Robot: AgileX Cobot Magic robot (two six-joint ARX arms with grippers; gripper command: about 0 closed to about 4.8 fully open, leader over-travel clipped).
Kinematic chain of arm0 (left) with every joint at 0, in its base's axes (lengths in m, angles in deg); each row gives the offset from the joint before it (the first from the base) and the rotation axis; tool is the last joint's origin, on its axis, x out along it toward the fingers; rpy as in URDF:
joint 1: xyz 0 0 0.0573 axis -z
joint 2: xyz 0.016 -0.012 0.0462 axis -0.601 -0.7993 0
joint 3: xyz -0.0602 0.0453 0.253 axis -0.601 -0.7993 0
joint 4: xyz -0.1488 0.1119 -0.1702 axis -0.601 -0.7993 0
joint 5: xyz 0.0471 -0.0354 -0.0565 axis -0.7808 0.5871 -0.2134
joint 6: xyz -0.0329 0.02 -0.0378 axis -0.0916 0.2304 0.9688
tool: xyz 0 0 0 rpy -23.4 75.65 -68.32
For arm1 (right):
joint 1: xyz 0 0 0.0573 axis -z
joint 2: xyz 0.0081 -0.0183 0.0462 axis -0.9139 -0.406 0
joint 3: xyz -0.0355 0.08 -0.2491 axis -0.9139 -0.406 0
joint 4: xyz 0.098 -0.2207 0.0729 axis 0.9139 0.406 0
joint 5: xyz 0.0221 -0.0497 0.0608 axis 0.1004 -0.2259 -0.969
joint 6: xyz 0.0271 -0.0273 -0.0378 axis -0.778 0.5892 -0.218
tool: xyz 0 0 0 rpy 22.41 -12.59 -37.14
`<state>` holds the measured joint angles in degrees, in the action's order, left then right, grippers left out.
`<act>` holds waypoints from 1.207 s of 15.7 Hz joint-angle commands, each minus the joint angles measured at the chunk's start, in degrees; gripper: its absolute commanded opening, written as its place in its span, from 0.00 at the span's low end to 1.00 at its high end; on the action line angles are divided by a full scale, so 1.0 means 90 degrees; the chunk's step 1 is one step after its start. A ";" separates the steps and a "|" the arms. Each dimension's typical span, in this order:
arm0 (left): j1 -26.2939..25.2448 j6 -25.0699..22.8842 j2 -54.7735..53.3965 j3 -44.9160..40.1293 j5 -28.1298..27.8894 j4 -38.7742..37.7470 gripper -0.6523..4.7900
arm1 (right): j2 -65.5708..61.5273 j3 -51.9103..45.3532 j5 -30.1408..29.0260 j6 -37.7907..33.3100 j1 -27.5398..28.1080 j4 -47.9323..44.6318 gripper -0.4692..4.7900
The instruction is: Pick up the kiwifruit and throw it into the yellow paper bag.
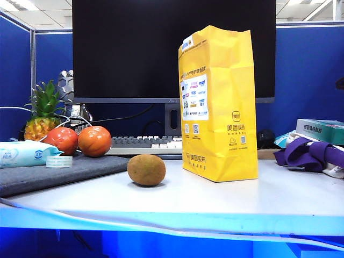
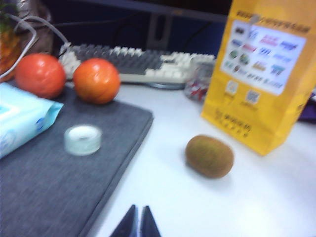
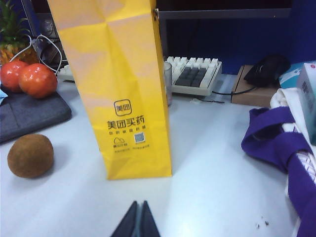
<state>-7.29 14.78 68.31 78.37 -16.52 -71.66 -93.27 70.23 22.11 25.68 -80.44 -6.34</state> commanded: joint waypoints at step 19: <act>-0.0005 -0.0027 -0.4964 0.4643 0.1022 -0.1736 0.94 | -0.0750 0.2448 -0.0537 -0.0571 -0.0007 0.0573 0.09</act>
<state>-7.29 13.42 25.80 118.04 -7.82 -83.93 -99.76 91.34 18.72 20.55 -80.46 -3.41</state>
